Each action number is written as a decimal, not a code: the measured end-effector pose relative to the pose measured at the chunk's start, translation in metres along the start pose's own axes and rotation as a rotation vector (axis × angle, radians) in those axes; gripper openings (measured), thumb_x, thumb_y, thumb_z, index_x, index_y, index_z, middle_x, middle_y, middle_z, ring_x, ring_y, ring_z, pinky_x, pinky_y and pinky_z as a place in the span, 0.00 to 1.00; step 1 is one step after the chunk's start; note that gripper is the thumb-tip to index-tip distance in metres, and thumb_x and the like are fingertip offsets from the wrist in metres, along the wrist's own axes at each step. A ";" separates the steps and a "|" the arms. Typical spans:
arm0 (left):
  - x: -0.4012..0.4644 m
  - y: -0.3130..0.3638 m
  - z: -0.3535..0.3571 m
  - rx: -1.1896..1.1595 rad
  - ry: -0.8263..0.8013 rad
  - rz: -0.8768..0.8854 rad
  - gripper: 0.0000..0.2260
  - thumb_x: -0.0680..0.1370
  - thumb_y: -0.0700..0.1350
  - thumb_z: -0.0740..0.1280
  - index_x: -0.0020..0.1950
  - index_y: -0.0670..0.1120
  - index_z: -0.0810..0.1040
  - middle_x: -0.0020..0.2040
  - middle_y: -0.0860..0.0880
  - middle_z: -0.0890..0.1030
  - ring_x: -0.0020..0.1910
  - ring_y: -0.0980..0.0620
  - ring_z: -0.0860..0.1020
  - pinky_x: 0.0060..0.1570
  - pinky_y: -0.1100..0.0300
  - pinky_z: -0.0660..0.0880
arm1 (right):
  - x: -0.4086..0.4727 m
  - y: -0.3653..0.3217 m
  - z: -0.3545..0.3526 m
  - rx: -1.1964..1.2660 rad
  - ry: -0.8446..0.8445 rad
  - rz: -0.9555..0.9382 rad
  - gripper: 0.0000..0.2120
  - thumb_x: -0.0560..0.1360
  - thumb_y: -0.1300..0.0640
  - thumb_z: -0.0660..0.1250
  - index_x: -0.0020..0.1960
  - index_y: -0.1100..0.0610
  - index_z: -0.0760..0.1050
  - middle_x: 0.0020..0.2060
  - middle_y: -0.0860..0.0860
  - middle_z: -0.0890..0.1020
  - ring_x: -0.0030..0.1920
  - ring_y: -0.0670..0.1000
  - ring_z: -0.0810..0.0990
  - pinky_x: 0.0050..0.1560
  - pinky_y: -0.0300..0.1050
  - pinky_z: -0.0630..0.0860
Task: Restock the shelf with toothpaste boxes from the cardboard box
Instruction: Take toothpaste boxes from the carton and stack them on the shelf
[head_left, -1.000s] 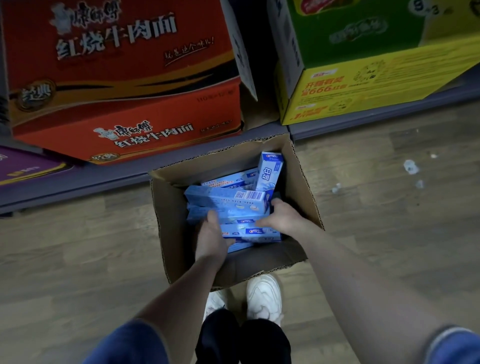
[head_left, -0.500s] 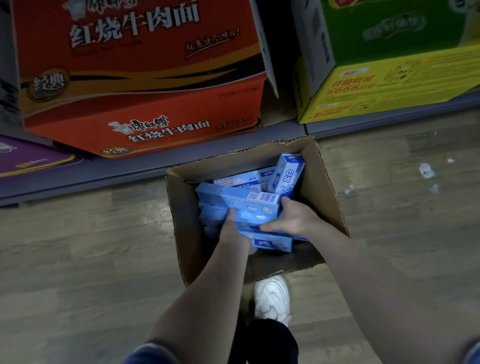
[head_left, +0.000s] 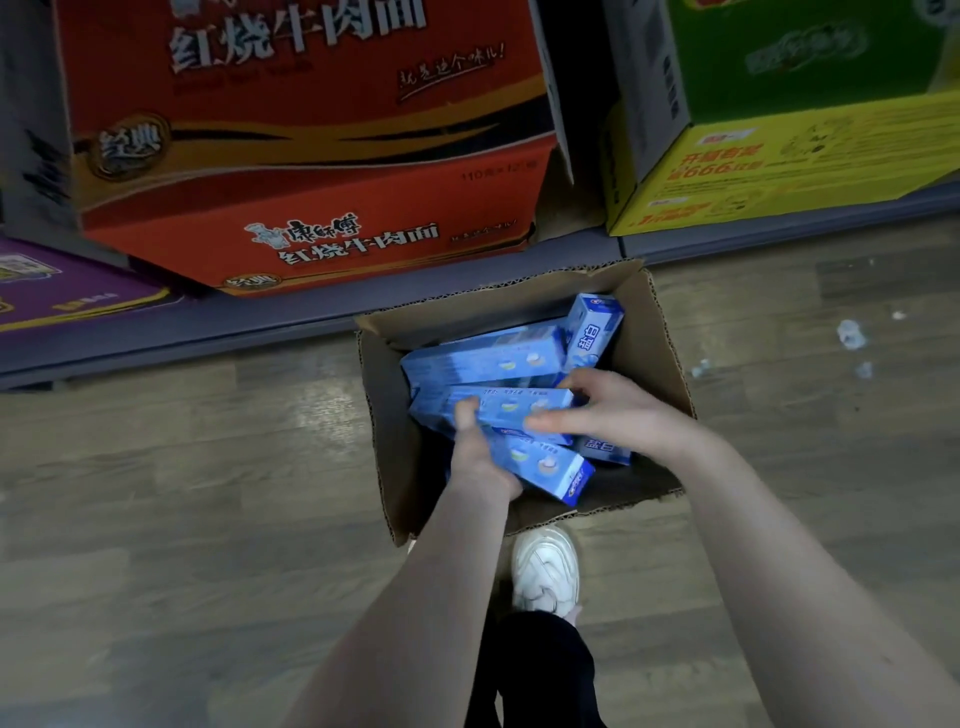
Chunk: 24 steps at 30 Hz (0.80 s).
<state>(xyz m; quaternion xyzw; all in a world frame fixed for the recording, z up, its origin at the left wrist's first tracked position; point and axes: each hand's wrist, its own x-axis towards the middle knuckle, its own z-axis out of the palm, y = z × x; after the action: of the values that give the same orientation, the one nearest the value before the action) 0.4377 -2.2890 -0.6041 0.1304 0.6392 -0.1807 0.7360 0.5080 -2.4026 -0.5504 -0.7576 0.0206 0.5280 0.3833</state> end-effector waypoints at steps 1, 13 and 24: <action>-0.006 0.002 -0.001 -0.002 -0.017 0.017 0.27 0.71 0.61 0.63 0.62 0.44 0.76 0.57 0.40 0.80 0.56 0.41 0.78 0.51 0.49 0.75 | -0.006 -0.002 -0.003 0.083 0.020 -0.004 0.24 0.64 0.41 0.74 0.49 0.59 0.77 0.43 0.51 0.83 0.45 0.48 0.81 0.50 0.42 0.74; -0.075 -0.006 -0.015 0.122 -0.325 0.332 0.34 0.63 0.48 0.75 0.68 0.47 0.70 0.63 0.41 0.77 0.61 0.42 0.76 0.62 0.45 0.71 | -0.034 -0.062 0.002 0.061 -0.077 -0.050 0.24 0.64 0.34 0.69 0.54 0.47 0.78 0.51 0.46 0.82 0.52 0.47 0.81 0.58 0.45 0.74; -0.118 0.030 -0.004 0.091 -0.397 0.454 0.44 0.61 0.54 0.79 0.72 0.44 0.64 0.61 0.42 0.76 0.62 0.43 0.74 0.65 0.45 0.68 | -0.067 -0.107 0.016 0.328 -0.128 -0.223 0.10 0.79 0.57 0.60 0.52 0.50 0.79 0.49 0.47 0.83 0.51 0.44 0.81 0.55 0.36 0.74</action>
<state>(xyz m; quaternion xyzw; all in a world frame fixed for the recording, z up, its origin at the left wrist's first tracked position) 0.4331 -2.2490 -0.4892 0.2651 0.4286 -0.0619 0.8615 0.5122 -2.3426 -0.4387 -0.6474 -0.0021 0.5187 0.5584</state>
